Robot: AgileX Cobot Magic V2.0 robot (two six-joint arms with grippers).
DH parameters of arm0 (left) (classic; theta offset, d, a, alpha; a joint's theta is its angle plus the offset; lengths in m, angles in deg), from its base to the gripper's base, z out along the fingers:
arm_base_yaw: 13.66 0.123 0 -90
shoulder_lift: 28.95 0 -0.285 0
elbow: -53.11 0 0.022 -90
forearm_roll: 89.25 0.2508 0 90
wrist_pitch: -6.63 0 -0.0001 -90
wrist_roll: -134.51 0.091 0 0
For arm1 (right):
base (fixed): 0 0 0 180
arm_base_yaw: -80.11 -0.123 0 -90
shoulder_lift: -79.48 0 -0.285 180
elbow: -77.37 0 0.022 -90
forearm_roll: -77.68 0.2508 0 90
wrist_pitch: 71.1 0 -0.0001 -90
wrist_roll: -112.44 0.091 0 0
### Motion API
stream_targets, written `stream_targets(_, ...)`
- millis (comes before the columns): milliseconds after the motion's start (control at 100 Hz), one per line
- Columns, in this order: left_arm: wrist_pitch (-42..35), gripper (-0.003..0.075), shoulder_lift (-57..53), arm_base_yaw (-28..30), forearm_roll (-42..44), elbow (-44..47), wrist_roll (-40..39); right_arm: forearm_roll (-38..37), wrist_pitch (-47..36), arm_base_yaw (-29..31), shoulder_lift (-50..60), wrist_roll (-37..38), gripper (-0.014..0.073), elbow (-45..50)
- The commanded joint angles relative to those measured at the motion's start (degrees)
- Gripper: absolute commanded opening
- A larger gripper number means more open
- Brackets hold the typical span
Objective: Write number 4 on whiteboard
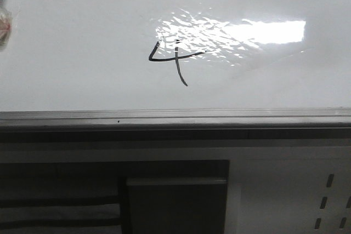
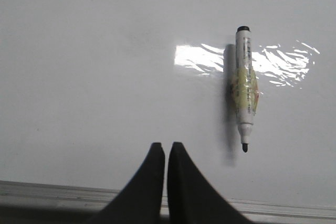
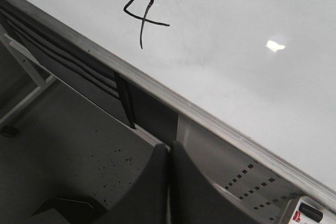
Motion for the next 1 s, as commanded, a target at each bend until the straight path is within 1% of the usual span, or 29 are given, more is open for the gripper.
stream_targets(0, -4.1, -0.002, -1.37, 0.13, -0.07, 1.5, 0.09, -0.33, -3.52, -0.05, -0.25, -0.09, -0.0069, -1.46)
stream_targets(110, -3.64, -0.002, -1.52, 0.68, 0.31, 1.5, 0.09, -0.33, -3.52, -0.05, -0.25, -0.09, -0.0069, -1.46)
stream_targets(260, -3.64, -0.002, -1.52, 0.68, 4.67, 1.5, 0.09, -0.33, -3.52, -0.05, -0.25, -0.09, -0.0069, -1.46)
stream_targets(360, -3.64, -0.002, -1.52, 0.68, 4.68, 1.5, 0.09, -0.33, -3.52, -0.05, -0.25, -0.09, -0.0069, -1.46)
stream_targets(420, -3.64, -0.002, -1.52, 0.68, 2.86, 1.5, 1.29, -0.33, -3.52, -0.05, -0.25, -0.09, -0.0069, -1.46)
stream_targets(480, -3.64, -0.002, -1.52, 0.68, -0.3, 1.5, 6.58, -0.33, -3.52, -0.05, -0.25, -0.09, -0.0069, -1.46)
stream_targets(570, -3.64, -0.002, -1.52, 0.68, -3.61, 1.5, 11.33, -0.33, -3.52, -0.05, -0.25, -0.09, -0.0069, -1.46)
stream_targets(990, -3.64, -0.002, -1.52, 0.68, -3.59, 1.5, 11.45, -0.33, -3.52, -0.05, -0.25, -0.09, -0.0069, -1.46)
